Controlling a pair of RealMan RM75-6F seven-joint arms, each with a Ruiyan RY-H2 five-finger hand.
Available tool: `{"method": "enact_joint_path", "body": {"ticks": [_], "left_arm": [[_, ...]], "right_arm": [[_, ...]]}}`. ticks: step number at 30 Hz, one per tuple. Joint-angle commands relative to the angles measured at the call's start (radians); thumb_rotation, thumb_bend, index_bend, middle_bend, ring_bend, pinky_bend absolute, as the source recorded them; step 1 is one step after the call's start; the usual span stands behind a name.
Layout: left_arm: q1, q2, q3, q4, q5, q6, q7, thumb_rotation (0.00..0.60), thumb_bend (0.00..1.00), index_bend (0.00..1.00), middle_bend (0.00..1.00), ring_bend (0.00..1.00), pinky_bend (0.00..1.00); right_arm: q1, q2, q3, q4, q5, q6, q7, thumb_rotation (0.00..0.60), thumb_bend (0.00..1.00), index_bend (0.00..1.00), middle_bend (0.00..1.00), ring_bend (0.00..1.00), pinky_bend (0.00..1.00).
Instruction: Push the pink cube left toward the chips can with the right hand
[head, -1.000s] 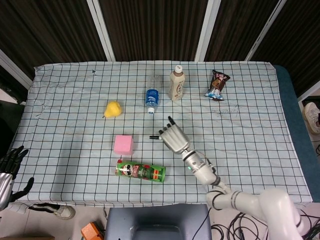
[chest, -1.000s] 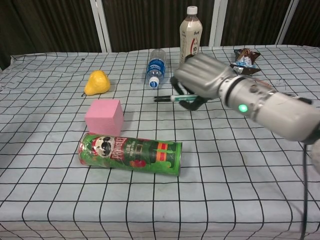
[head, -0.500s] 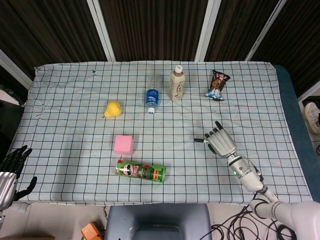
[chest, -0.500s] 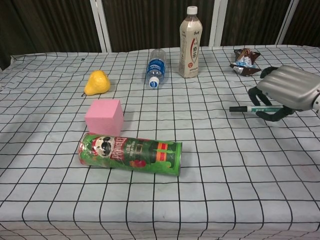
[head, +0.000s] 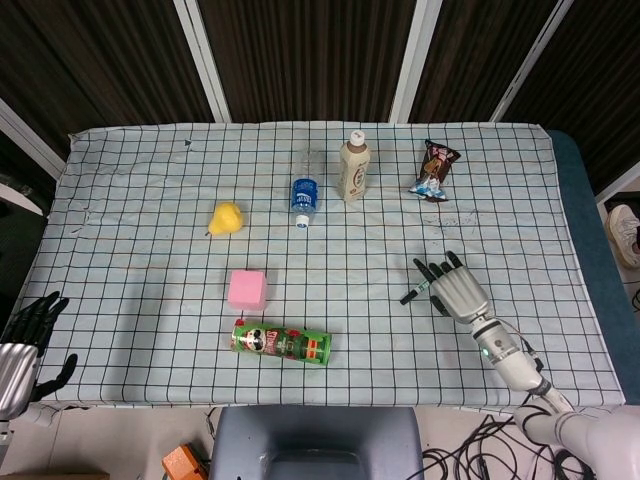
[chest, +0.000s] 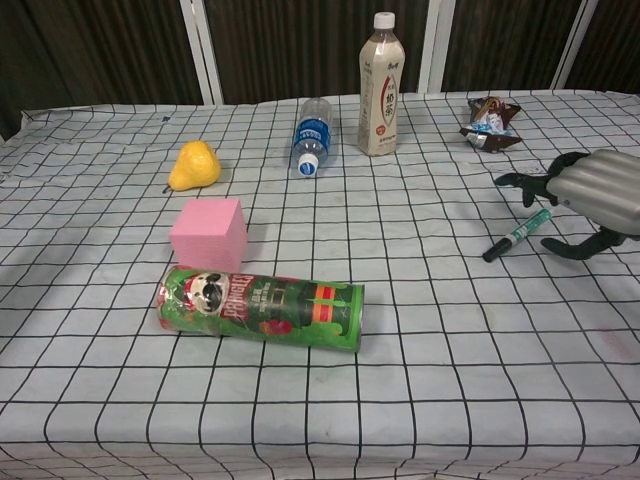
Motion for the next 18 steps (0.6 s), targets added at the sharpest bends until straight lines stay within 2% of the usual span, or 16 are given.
{"method": "enact_joint_path", "body": {"ticks": [1, 3, 6, 7, 9, 11, 18], "left_arm": [[0.004, 0.000, 0.001, 0.003, 0.003, 0.007, -0.002, 0.600, 0.40, 0.00, 0.00, 0.00, 0.12], [0.006, 0.000, 0.001, 0.003, 0.003, 0.011, 0.000, 0.600, 0.40, 0.00, 0.00, 0.00, 0.12], [0.010, -0.003, 0.001, 0.002, 0.007, 0.019, 0.015, 0.600, 0.40, 0.00, 0.00, 0.00, 0.12], [0.011, -0.004, 0.002, 0.000, 0.009, 0.021, 0.020, 0.600, 0.40, 0.00, 0.00, 0.00, 0.12], [0.012, -0.007, 0.004, -0.001, 0.016, 0.024, 0.032, 0.600, 0.40, 0.00, 0.00, 0.00, 0.12], [0.012, -0.010, 0.007, -0.004, 0.021, 0.023, 0.043, 0.600, 0.40, 0.00, 0.00, 0.00, 0.12], [0.013, -0.015, 0.008, -0.011, 0.032, 0.030, 0.063, 0.600, 0.40, 0.00, 0.00, 0.00, 0.12]], "right_arm": [[-0.089, 0.140, -0.006, -0.214, -0.007, 0.131, 0.025, 0.600, 0.49, 0.13, 0.33, 0.34, 0.26], [-0.156, 0.229, -0.019, -0.373, 0.009, 0.202, -0.004, 0.600, 0.47, 0.08, 0.23, 0.23, 0.19], [-0.313, 0.401, -0.082, -0.702, 0.053, 0.343, -0.151, 0.600, 0.47, 0.01, 0.04, 0.04, 0.04], [-0.355, 0.423, -0.099, -0.750, 0.040, 0.401, -0.180, 0.600, 0.47, 0.00, 0.01, 0.01, 0.01], [-0.437, 0.423, -0.119, -0.764, -0.019, 0.534, -0.176, 0.600, 0.46, 0.00, 0.00, 0.00, 0.00], [-0.478, 0.400, -0.117, -0.734, -0.041, 0.592, -0.145, 0.600, 0.46, 0.00, 0.00, 0.00, 0.00], [-0.486, 0.422, -0.097, -0.733, -0.025, 0.523, -0.130, 0.600, 0.46, 0.00, 0.00, 0.00, 0.00]]}}
